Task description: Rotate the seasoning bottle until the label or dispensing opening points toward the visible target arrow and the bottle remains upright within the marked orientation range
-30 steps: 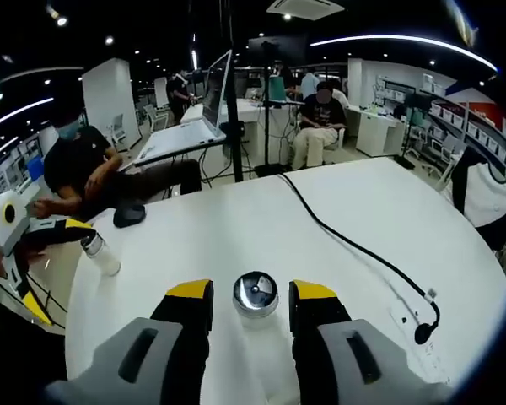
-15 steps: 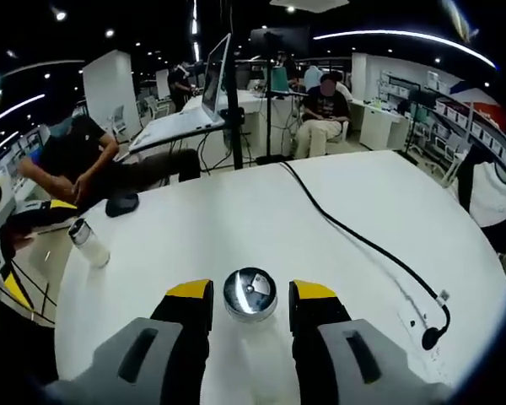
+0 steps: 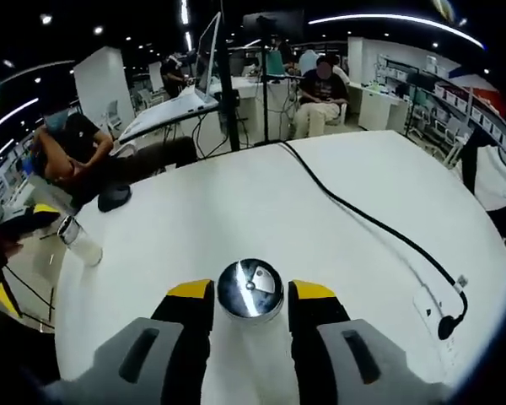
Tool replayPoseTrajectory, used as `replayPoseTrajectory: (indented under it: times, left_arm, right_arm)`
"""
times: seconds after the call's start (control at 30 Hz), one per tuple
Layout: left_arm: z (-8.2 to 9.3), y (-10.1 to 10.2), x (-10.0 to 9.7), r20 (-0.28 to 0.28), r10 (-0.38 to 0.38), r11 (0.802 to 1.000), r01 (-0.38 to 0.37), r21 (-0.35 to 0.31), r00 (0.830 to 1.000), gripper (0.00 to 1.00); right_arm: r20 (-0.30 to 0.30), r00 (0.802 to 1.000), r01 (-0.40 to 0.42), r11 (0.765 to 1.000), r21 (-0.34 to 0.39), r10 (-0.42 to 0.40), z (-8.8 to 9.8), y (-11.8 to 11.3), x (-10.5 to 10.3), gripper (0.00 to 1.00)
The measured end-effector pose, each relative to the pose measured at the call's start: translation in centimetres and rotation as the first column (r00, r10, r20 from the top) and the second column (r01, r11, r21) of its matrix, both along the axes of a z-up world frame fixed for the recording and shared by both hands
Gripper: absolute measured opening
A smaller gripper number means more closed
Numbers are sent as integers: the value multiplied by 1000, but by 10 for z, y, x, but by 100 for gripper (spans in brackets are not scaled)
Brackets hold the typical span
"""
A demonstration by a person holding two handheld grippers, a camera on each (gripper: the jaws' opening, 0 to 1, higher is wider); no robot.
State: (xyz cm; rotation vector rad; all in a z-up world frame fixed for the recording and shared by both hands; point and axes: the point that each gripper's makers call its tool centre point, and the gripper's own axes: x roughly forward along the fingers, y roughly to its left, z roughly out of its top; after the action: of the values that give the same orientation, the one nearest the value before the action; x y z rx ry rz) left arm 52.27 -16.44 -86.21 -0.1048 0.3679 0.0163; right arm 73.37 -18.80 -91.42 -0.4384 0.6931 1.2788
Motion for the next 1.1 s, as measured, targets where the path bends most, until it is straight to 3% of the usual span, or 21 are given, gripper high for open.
replayPoseTrajectory:
  times: [0.17,0.63,1.1]
  left_arm:
    - [1,6,-8,-17,10,1000,-9,29,1000,99]
    - [1,10,-31,-37,-1,1000,2,18,999,99]
    - [6,19,-55,-30,-13,1000,14,26,999,98]
  right_arm:
    - [1,1000,-6,1000,-9,6,-3,0,-1,30]
    - [24,999,32,999,-21,-32,-6,-1,5,29]
    - [31,998,50,998,-33,-49,-4,-18,-24,29]
